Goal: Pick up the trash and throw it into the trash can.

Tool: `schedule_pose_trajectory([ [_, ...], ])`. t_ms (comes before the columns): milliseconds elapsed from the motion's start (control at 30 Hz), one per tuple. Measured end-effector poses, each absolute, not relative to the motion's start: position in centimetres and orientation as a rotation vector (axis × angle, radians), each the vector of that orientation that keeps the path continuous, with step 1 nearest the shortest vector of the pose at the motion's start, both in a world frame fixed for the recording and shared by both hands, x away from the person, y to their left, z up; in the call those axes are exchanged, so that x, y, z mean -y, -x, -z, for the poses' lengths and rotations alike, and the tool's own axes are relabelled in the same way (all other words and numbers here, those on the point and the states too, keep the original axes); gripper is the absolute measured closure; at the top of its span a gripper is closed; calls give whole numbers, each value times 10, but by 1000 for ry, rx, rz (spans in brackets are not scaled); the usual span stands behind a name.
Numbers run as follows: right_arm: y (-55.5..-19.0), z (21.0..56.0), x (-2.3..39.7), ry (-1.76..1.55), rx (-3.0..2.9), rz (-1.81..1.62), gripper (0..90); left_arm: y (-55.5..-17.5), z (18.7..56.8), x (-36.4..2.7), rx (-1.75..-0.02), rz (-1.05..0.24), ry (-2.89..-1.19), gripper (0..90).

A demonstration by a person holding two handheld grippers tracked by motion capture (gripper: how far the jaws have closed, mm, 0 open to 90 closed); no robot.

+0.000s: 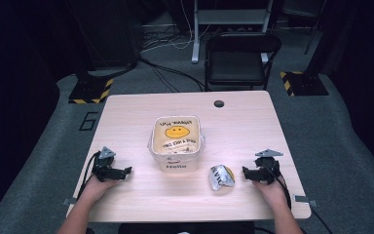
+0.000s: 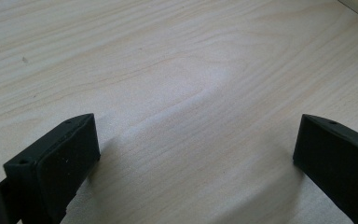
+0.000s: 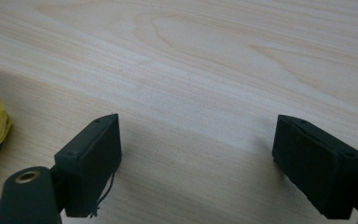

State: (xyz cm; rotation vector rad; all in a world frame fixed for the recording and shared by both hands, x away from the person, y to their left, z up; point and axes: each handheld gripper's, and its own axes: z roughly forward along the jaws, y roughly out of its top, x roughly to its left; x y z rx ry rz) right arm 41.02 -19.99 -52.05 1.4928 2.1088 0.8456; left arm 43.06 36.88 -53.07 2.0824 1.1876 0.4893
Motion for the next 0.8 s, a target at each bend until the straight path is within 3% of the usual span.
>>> schedule_pose_trajectory([
  [433,-406,513,198,-1500,-2120,-829,196,-431,531,-369,-1188,-489,-2081,0],
  [800,-390,494,188,-1433,-2110,-844,177,-431,531,-369,-1188,-489,-2082,0],
])
